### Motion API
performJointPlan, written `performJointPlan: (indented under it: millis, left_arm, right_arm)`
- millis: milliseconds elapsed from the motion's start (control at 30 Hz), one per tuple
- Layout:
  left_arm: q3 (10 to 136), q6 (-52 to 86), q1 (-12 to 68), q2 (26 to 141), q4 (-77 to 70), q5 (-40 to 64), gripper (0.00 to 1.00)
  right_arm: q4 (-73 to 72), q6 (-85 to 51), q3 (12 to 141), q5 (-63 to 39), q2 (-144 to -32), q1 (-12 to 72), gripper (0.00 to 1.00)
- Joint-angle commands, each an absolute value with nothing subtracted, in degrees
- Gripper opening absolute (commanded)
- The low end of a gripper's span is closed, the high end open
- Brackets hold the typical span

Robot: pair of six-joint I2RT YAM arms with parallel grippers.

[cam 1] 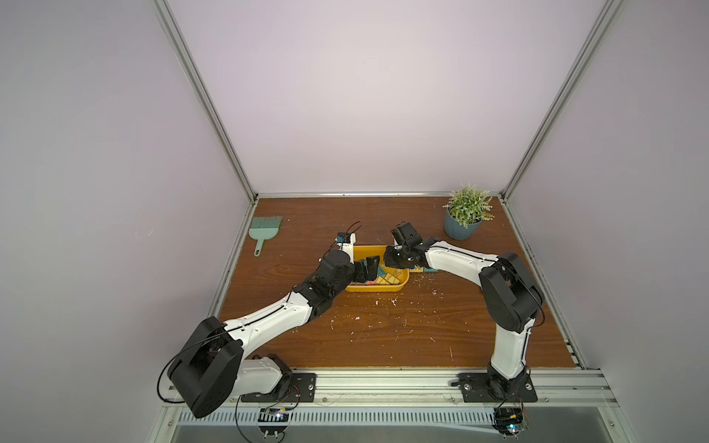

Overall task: Take out the binder clips from the storage box
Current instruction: Pick up the binder clip from the storage box.

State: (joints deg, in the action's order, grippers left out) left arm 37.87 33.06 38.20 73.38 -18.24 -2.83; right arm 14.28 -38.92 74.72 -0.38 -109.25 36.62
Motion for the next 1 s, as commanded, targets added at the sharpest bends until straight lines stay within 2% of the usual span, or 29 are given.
performJointPlan:
  millis: [0,433,567,800,967]
  left_arm:
    - [39.1,33.1,37.7,73.8,-18.5,-3.1,1.0]
    - [39.2,33.4,37.7,73.1,-18.7,-3.0,1.0]
    - [39.5,33.2,37.7,72.9,-20.3,-1.3,1.0]
    - [45.2,32.3,38.8,77.2,-22.2,5.7,1.0]
    - [52.8,28.4,43.9,83.7,-18.3,3.6,1.0]
  right_arm:
    - [14.8,-39.2,74.8,-0.2,-106.3,36.4,0.07]
    - [8.7,-39.8,71.0,-2.4,-99.1,36.0,0.0]
    - [4.7,-40.9,66.8,-1.9,-92.8,35.4,0.0]
    - [-1.3,-43.8,54.1,12.0,-76.6,33.8,0.0]
    - [-5.1,-47.8,44.4,9.5,-67.1,27.0,0.0]
